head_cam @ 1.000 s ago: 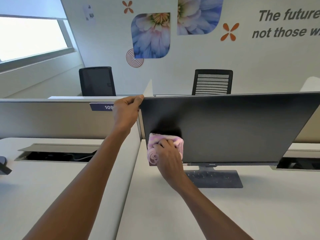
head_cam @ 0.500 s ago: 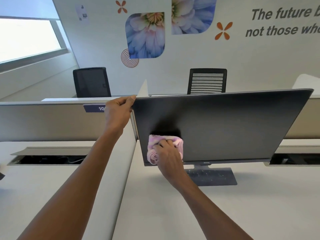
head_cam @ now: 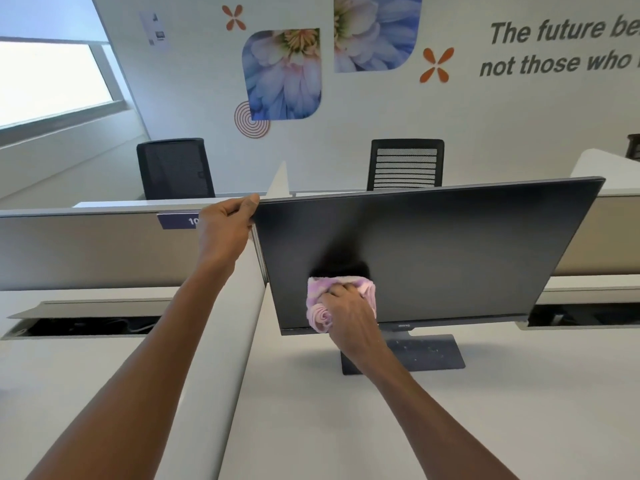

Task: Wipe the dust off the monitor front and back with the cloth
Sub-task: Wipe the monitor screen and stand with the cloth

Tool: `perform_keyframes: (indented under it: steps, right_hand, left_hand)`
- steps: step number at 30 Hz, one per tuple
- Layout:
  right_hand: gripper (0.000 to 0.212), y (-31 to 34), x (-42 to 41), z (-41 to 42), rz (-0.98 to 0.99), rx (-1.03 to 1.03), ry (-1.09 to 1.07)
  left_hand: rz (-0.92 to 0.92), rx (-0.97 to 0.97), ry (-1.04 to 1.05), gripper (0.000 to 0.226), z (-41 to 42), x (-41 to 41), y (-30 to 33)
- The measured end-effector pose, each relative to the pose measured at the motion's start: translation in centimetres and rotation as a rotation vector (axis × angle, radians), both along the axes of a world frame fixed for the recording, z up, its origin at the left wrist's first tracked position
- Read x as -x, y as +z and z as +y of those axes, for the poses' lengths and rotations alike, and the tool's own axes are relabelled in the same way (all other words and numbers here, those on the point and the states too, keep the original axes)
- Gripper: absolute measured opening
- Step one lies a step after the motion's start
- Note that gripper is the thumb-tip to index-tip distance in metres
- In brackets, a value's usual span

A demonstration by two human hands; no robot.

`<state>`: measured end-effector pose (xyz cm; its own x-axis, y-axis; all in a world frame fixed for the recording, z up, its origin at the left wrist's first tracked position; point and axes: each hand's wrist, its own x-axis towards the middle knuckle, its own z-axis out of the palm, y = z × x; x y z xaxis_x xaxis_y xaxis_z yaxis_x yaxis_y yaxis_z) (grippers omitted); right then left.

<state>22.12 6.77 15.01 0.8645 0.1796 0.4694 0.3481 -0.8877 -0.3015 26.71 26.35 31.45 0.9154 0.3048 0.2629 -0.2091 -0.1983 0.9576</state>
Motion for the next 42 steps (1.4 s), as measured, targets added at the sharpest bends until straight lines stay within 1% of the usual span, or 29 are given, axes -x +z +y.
perform_keyframes:
  steps: [2,5,7,8,10,11,12,14,16,17,18,20,22,24,25,26,27,29,32,34,35,39,42]
  right_hand:
    - [0.02,-1.1,0.2,-0.8,0.04,0.05,-0.015]
    - [0.018,-2.2,0.5,-3.3,0.035,0.087,-0.115]
    - [0.015,-1.0,0.3,-4.4,0.002,0.085,-0.158]
    - [0.013,-0.2,0.2,-4.6,-0.018,0.097,-0.17]
    - [0.009,0.5,-0.3,-4.6,-0.027,0.05,-0.126]
    - [0.011,0.4,-0.4,-4.5,-0.04,0.022,-0.09]
    - [0.011,0.4,-0.4,-4.2,-0.022,0.014,-0.053]
    - [0.013,-0.3,-0.2,-3.7,0.027,0.078,-0.047]
    - [0.019,-0.7,0.1,-4.2,0.122,0.146,-0.153]
    - [0.023,-0.9,0.1,-4.9,0.161,0.155,-0.194]
    - [0.022,-1.1,0.1,-5.8,0.17,0.149,-0.214]
    - [0.015,-1.0,0.5,-7.3,0.08,0.123,-0.226]
    - [0.02,-0.6,0.6,-7.8,-0.036,0.083,-0.23]
    - [0.014,-0.2,0.4,-7.6,-0.117,0.019,-0.183]
    - [0.008,-0.4,0.4,-7.5,-0.129,-0.006,-0.141]
    - [0.007,-0.8,0.2,-7.3,-0.129,-0.017,-0.107]
    - [0.013,-1.4,0.3,-7.3,-0.107,-0.014,-0.095]
    - [0.021,-2.8,0.8,-7.7,-0.055,0.023,-0.145]
    - [0.024,-3.1,0.8,-9.3,-0.074,-0.009,-0.252]
    - [0.026,-2.4,0.6,-9.8,-0.047,-0.014,-0.294]
    - [0.024,-2.1,0.5,-9.6,-0.033,-0.011,-0.289]
    - [0.001,-2.5,0.5,-7.8,-0.064,-0.03,-0.145]
    - [0.009,-4.8,0.5,-7.3,-0.017,-0.034,-0.116]
  left_hand:
    - [0.003,-0.008,-0.002,0.025,0.2,0.1,0.0]
    - [0.003,0.008,-0.008,0.029,0.1,0.2,0.2]
    - [-0.003,0.008,-0.004,0.024,-0.2,0.2,0.3]
    - [-0.009,0.005,0.001,0.019,-0.3,0.2,0.2]
    - [-0.015,0.009,0.007,0.01,-0.4,0.1,0.2]
    - [-0.018,0.017,0.004,0.012,-0.4,0.1,0.2]
    - [-0.017,0.026,0.003,0.019,-0.4,0.1,0.1]
    - [-0.014,0.031,0.002,0.03,-0.3,0.3,0.2]
    - [-0.015,0.033,-0.007,0.03,-0.4,0.3,0.2]
    - [-0.019,0.038,-0.012,0.028,-0.5,0.4,0.3]
    - [-0.022,0.04,-0.01,0.025,-0.6,0.4,0.3]
    - [-0.025,0.038,0.005,0.022,-0.6,0.4,0.3]
    - [-0.021,0.031,0.013,0.022,-0.6,0.2,0.2]
    - [-0.018,0.03,0.011,0.025,-0.6,0.2,0.1]
    - [-0.013,0.034,0.014,0.027,-0.6,0.2,0.1]
    - [-0.007,0.037,0.014,0.03,-0.5,0.2,0.0]
    - [-0.004,0.039,0.011,0.032,-0.4,0.2,0.1]
    - [0.004,0.035,0.002,0.034,-0.4,0.3,0.1]
    - [0.002,0.025,0.01,0.034,-0.5,0.4,0.3]
    - [-0.005,0.02,0.021,0.034,-0.6,0.4,0.3]
    - [-0.007,0.018,0.025,0.034,-0.6,0.4,0.3]
    - [-0.003,0.016,0.034,0.037,-0.6,0.4,0.0]
    - [-0.003,0.021,0.028,0.038,-0.5,0.4,0.2]
